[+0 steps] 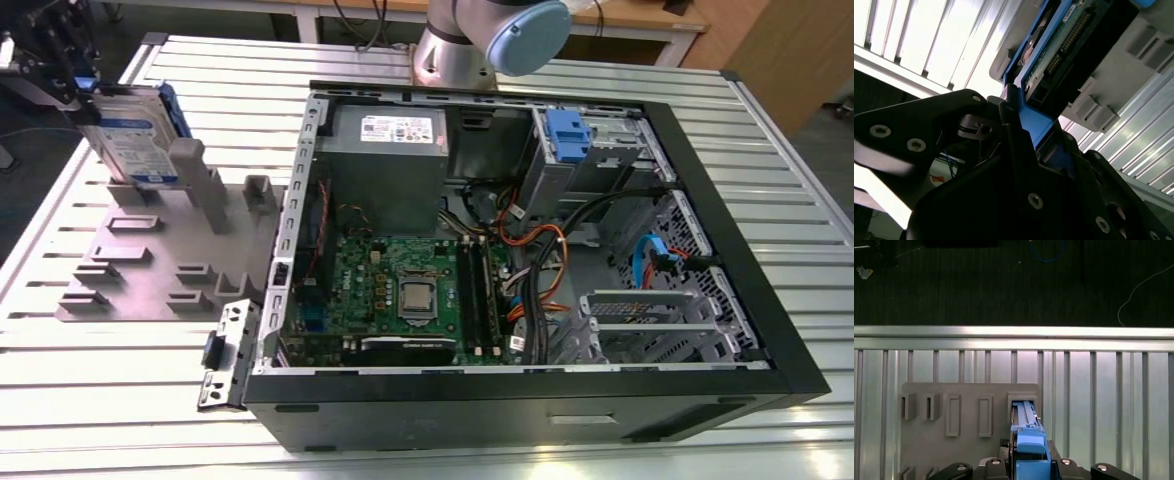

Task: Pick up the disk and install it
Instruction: 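Pick up the disk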

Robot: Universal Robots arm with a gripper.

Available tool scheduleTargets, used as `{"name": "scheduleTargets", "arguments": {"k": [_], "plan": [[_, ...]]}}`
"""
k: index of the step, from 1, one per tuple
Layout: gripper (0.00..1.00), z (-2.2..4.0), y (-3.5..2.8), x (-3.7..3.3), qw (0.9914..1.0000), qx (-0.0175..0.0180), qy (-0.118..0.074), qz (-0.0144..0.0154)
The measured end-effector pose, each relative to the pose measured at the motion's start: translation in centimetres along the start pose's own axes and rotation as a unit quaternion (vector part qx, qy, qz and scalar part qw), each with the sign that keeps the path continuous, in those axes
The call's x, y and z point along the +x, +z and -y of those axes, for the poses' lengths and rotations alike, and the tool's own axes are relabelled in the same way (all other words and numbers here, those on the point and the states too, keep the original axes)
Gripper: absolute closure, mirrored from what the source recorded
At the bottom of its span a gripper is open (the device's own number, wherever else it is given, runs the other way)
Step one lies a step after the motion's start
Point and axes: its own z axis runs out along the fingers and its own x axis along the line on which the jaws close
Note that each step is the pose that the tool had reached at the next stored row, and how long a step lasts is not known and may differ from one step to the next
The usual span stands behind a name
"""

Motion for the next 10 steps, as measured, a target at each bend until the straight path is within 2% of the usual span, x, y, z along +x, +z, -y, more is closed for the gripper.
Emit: {"name": "scheduleTargets", "arguments": {"k": [10], "plan": [[0.64, 0.00, -0.32, 0.00, 1.00000, -0.0001, 0.000, -0.0001]]}}
